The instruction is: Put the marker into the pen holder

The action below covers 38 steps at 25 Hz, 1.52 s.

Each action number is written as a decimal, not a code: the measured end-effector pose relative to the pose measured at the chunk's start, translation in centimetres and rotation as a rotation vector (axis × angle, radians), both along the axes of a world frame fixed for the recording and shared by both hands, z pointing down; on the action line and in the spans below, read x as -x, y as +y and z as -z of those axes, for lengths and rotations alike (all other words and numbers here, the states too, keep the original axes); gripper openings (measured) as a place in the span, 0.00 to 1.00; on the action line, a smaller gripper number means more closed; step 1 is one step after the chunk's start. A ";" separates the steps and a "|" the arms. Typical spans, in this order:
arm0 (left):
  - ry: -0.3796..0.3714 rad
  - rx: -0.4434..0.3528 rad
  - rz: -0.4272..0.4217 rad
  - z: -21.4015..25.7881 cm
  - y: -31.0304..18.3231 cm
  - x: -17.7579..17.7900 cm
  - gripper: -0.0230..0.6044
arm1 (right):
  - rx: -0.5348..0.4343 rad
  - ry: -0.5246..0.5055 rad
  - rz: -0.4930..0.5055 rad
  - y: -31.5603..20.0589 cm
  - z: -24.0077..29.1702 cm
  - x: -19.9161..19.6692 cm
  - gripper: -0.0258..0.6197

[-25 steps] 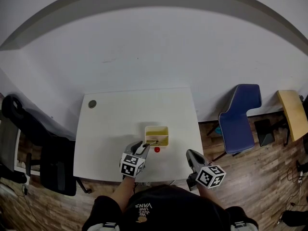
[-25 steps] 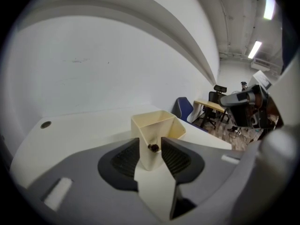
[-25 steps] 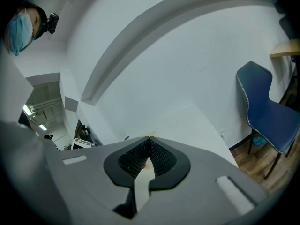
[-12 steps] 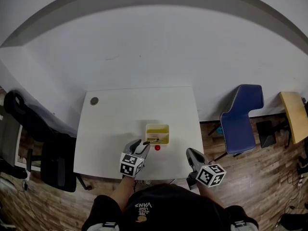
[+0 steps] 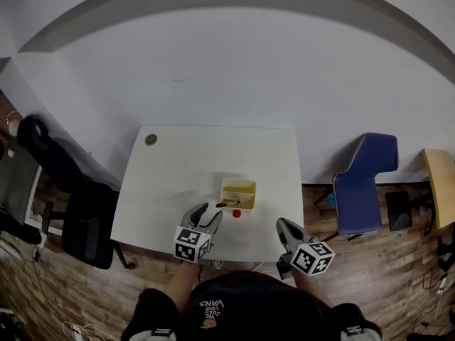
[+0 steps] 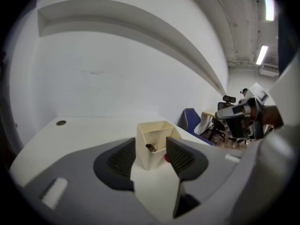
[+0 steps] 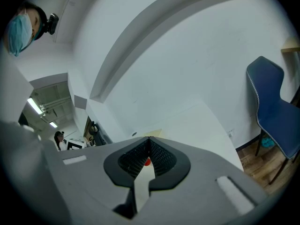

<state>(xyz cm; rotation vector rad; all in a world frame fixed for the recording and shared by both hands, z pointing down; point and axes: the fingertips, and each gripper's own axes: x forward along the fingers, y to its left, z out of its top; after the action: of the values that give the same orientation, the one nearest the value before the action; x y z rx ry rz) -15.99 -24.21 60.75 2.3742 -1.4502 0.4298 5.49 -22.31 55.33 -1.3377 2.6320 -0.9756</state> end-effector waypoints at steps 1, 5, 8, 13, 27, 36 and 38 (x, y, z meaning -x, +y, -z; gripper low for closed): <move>0.002 -0.009 0.014 0.3 0.2 0.1 0.39 | -0.002 0.002 0.009 0.0 0.0 0.0 0.04; 0.013 -0.048 0.070 1.8 1.2 0.7 0.39 | -0.009 0.008 0.052 0.0 0.2 0.3 0.04; 0.020 -0.082 0.117 2.8 2.0 1.1 0.39 | -0.013 0.006 0.087 0.2 0.2 0.4 0.04; 0.030 -0.118 0.194 3.9 3.5 1.5 0.39 | -0.025 0.000 0.135 0.4 0.4 0.1 0.04; 0.064 -0.168 0.302 5.4 9.2 -0.2 0.24 | -0.051 -0.017 0.245 2.2 0.7 -1.3 0.04; 0.078 -0.161 0.332 4.8 12.5 -1.8 0.15 | -0.059 -0.017 0.328 4.1 0.4 -1.3 0.04; 0.082 -0.161 0.331 4.8 13.0 -2.4 0.14 | -0.056 -0.020 0.340 4.5 0.3 -1.3 0.04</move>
<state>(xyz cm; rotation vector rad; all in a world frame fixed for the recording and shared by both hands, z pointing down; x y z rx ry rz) -13.60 -11.18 55.99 2.1771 -1.8555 0.1344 6.77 -17.79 55.05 -0.8798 2.9061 -0.9289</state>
